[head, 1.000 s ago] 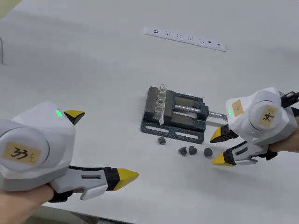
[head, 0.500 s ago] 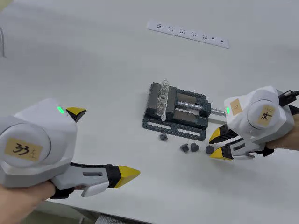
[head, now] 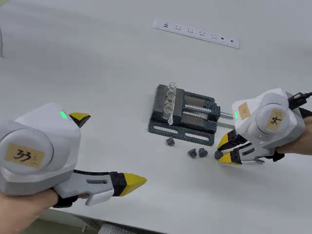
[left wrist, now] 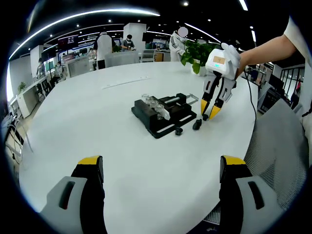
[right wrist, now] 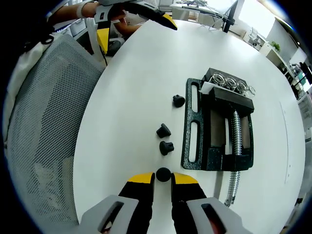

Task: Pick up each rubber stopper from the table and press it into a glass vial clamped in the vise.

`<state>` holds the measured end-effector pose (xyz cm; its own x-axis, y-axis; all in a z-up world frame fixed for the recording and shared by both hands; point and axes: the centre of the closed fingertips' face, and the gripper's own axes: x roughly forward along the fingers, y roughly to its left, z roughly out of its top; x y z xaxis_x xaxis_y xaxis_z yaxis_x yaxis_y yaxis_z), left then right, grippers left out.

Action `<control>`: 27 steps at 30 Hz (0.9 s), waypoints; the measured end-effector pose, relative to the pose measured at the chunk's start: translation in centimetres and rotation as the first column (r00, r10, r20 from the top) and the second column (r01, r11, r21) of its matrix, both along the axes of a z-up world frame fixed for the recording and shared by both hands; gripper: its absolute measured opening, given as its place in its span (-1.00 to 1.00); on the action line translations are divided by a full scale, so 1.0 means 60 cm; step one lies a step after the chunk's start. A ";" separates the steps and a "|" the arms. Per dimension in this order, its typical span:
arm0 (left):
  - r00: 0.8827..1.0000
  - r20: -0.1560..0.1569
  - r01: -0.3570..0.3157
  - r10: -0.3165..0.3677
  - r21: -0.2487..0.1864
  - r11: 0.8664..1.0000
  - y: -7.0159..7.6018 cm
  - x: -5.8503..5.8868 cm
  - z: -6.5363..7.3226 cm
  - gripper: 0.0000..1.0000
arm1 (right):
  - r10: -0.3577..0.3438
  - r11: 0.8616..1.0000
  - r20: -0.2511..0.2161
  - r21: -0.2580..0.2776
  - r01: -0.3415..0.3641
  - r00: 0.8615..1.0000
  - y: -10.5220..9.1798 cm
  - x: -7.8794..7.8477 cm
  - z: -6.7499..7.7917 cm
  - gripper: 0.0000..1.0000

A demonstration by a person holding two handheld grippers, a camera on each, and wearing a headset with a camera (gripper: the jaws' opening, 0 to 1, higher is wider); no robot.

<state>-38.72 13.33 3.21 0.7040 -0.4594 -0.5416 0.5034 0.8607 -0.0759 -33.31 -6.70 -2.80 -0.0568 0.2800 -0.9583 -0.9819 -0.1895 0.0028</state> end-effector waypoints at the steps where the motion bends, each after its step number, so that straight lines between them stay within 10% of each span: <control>1: 1.000 -0.001 0.001 -0.001 0.000 1.000 0.000 0.000 0.000 0.98 | 0.001 1.000 0.000 -0.001 -0.001 1.000 0.000 -0.001 0.000 -0.82; 27: 1.000 0.006 0.023 -0.023 -0.006 1.000 -0.013 0.002 -0.002 0.98 | -0.033 0.999 -0.054 0.036 0.035 0.998 0.024 0.025 0.047 -0.85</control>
<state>-38.57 12.54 3.11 0.6960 -0.4794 -0.5346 0.5238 0.8482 -0.0786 -31.82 -5.24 0.01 -0.0975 0.3178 -0.9431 -0.9864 -0.1567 0.0492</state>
